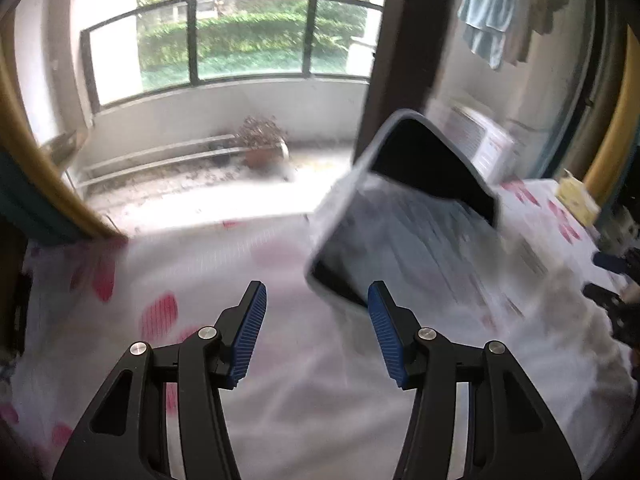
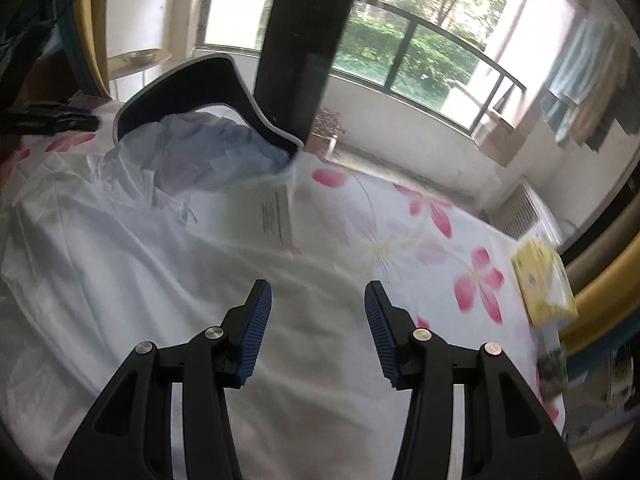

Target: Fold large clothes

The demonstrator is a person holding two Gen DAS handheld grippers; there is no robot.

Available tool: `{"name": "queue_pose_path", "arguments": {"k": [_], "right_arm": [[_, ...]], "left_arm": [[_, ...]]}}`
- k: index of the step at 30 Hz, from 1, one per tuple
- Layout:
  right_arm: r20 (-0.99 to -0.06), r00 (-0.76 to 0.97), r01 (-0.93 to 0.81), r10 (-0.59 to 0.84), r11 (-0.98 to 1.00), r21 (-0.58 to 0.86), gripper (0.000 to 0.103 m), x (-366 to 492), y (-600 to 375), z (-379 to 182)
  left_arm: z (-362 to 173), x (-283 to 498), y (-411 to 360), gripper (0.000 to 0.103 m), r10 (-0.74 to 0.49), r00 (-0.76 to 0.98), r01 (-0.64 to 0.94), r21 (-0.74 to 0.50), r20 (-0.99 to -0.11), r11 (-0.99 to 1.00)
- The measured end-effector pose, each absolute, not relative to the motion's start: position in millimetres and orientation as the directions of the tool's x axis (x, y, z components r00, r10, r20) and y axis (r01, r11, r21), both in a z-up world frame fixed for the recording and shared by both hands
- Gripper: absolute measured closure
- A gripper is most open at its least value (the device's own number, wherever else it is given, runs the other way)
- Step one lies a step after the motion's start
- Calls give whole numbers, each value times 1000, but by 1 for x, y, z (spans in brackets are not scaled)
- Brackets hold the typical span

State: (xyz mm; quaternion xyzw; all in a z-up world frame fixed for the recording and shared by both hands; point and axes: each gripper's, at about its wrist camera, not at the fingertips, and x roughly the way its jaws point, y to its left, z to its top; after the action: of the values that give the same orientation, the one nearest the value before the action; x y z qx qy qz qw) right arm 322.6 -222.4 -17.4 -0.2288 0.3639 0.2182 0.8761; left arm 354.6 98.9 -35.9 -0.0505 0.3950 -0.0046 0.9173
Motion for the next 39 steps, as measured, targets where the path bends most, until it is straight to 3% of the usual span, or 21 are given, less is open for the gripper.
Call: {"name": "queue_pose_path", "arguments": {"k": [2, 6, 11, 19, 24, 27, 34, 39], "right_arm": [[-734, 639, -566, 228, 786, -248, 54, 329, -211, -17], [-733, 632, -594, 252, 764, -250, 54, 342, -195, -18], [-733, 623, -612, 273, 753, -240, 54, 362, -181, -24], [-753, 574, -618, 322, 774, -140, 54, 418, -158, -31], [-731, 551, -633, 402, 773, -53, 54, 428, -158, -8], [-722, 564, -598, 401, 801, -22, 43, 445, -155, -4], [-801, 441, -580, 404, 810, 89, 41, 483, -131, -40], [-805, 330, -607, 493, 764, 219, 41, 473, -134, -57]], "left_arm": [[-44, 369, 101, 47, -31, 673, -49, -87, -739, 995], [-64, 385, 111, 48, -120, 640, -14, -168, -758, 986], [-75, 380, 122, 50, -95, 630, -38, -153, -771, 987], [-76, 369, 144, 50, -74, 650, -129, -205, -756, 970], [-76, 364, 151, 50, -50, 653, -160, -203, -755, 966], [-78, 362, 150, 50, -59, 655, -160, -215, -754, 963], [-77, 363, 152, 50, -98, 643, -120, -227, -759, 966], [-56, 362, 130, 44, 29, 673, -77, -32, -739, 996]]}}
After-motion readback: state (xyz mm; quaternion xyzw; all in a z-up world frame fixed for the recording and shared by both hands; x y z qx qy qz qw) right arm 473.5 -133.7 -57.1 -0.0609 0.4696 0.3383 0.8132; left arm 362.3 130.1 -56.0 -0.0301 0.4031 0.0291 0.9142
